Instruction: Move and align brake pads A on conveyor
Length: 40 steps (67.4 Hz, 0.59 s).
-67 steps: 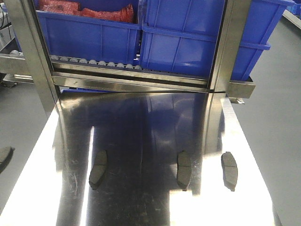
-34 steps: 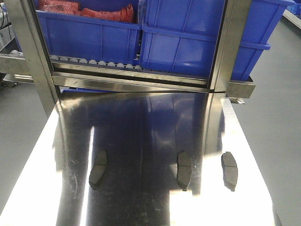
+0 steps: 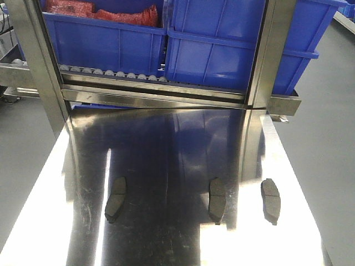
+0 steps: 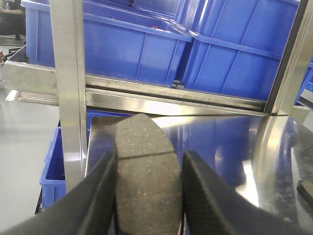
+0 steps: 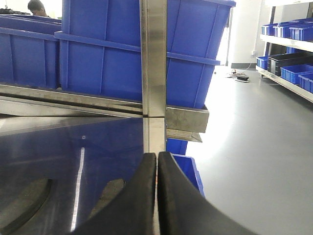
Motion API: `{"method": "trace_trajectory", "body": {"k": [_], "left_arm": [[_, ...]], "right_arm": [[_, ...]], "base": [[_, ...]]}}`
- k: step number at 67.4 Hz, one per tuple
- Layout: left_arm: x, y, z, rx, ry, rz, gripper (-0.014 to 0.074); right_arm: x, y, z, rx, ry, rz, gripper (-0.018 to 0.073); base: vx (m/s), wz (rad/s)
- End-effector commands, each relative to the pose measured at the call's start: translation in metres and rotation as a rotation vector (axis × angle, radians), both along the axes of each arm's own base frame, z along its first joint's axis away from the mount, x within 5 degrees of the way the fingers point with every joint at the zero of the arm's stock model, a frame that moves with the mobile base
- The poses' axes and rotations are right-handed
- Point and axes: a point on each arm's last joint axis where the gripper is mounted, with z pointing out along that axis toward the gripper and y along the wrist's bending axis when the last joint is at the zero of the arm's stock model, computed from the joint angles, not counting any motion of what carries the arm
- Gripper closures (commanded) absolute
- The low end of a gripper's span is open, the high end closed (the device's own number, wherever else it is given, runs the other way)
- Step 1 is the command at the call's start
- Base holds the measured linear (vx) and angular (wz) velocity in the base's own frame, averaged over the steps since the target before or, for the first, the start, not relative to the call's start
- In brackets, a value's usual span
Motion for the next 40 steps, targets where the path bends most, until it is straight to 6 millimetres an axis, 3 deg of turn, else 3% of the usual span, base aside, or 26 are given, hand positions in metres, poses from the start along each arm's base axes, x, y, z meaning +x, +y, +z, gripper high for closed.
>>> {"method": "trace_trajectory", "body": {"k": [1, 26, 40], "left_arm": [[0.0, 0.0, 0.018, -0.028, -0.109, 0.0, 0.0603], [0.0, 0.0, 0.018, -0.028, -0.109, 0.0, 0.0603], [0.0, 0.0, 0.018, -0.028, -0.109, 0.0, 0.0603]], "right_arm": [[-0.001, 0.0, 0.003, -0.012, -0.072, 0.001, 0.0571], [-0.001, 0.001, 0.005, -0.012, -0.086, 0.003, 0.0571], [-0.004, 0.002, 0.028, 0.007, -0.233, 0.016, 0.0571]], "base": [[0.0, 0.0], [0.0, 0.0], [0.0, 0.0]]}}
